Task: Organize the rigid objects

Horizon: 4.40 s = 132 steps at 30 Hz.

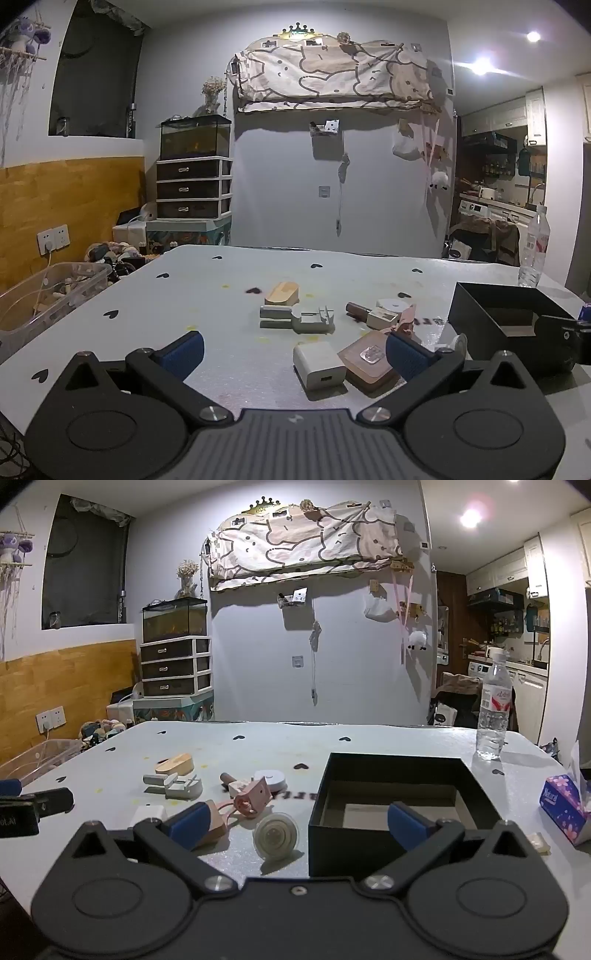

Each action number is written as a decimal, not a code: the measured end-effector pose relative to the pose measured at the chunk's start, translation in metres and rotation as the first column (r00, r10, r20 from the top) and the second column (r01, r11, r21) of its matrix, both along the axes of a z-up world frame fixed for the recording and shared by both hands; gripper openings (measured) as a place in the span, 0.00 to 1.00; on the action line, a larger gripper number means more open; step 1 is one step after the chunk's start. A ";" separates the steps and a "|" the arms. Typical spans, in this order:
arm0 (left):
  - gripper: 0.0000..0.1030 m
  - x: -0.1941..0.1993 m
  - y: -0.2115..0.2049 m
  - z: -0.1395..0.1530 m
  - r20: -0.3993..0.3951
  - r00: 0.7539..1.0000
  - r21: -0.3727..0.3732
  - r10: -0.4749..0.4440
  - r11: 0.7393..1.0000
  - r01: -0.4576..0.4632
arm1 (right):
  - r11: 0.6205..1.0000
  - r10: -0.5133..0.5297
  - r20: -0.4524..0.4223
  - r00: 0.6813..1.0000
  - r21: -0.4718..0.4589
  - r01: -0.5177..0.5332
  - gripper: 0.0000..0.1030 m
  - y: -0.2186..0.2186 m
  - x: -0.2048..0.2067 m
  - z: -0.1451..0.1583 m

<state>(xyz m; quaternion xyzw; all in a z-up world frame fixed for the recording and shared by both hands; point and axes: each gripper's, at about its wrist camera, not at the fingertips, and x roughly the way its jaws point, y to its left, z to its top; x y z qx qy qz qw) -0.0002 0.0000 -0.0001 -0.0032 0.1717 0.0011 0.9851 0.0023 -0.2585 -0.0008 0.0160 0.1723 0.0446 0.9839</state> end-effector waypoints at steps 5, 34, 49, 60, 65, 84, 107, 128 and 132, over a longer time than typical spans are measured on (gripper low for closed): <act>1.00 0.000 0.000 0.000 -0.001 1.000 -0.003 0.003 1.000 -0.003 | 1.000 0.000 -0.006 1.000 -0.002 0.000 1.00 0.000 0.000 0.000; 1.00 0.000 0.000 0.000 -0.003 1.000 0.000 -0.001 1.000 0.001 | 1.000 -0.002 -0.008 1.000 -0.004 0.002 1.00 0.000 0.001 -0.001; 1.00 0.000 0.000 0.000 -0.003 1.000 -0.001 -0.001 1.000 0.001 | 1.000 -0.001 -0.012 1.000 -0.003 0.001 1.00 0.001 0.001 -0.001; 1.00 0.000 0.000 0.000 -0.003 1.000 -0.001 -0.001 1.000 0.001 | 1.000 -0.002 -0.013 1.000 -0.005 0.002 1.00 0.001 0.002 -0.001; 1.00 0.000 0.000 0.000 -0.003 1.000 -0.001 -0.002 1.000 0.002 | 1.000 0.000 -0.012 1.000 -0.005 0.000 1.00 0.000 0.002 0.000; 1.00 0.000 0.000 0.000 -0.002 1.000 -0.001 -0.002 1.000 0.002 | 1.000 -0.002 -0.009 1.000 -0.004 0.002 1.00 0.000 0.000 -0.002; 1.00 0.024 -0.011 -0.020 -0.059 0.998 -0.001 -0.007 1.000 0.007 | 1.000 -0.003 0.019 1.000 0.001 0.003 1.00 -0.014 0.001 -0.005; 1.00 0.108 -0.010 -0.063 -0.274 0.962 -0.055 0.017 0.998 -0.033 | 0.970 -0.244 -0.068 0.967 -0.015 0.243 1.00 -0.122 0.061 -0.002; 1.00 0.120 -0.010 -0.071 -0.322 0.946 -0.032 0.037 0.998 -0.050 | 0.969 -0.248 -0.108 0.963 -0.040 0.245 1.00 -0.139 0.082 -0.002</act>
